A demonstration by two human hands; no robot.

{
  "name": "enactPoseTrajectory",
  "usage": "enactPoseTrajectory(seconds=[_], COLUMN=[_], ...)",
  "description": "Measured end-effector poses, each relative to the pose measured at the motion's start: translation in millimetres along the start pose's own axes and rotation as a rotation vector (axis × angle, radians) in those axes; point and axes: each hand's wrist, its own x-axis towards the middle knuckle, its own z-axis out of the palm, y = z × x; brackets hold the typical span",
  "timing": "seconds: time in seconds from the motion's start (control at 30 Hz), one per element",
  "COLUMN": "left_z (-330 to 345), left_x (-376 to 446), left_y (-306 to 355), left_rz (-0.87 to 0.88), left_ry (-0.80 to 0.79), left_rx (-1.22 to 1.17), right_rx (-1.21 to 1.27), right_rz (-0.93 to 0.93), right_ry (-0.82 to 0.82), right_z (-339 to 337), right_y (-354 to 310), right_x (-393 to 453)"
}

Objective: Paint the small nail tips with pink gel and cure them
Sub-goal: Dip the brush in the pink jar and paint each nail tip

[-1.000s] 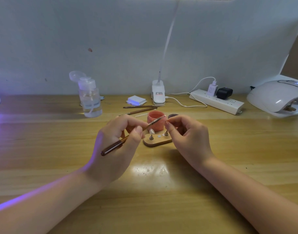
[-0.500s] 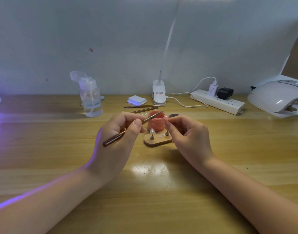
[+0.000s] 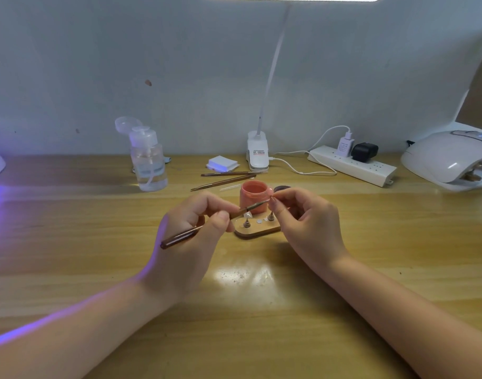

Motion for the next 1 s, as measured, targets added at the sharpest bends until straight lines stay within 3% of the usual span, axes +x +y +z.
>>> enactPoseTrajectory(seconds=[1.0], left_z=[1.4], left_x=[0.6], left_y=[2.4], left_rz=[0.02], left_ry=[-0.021], left_rx=[0.053], right_rx=[-0.031], right_rz=[-0.031], right_ry=[0.009], right_z=[0.2], right_y=[0.3], right_x=[0.5])
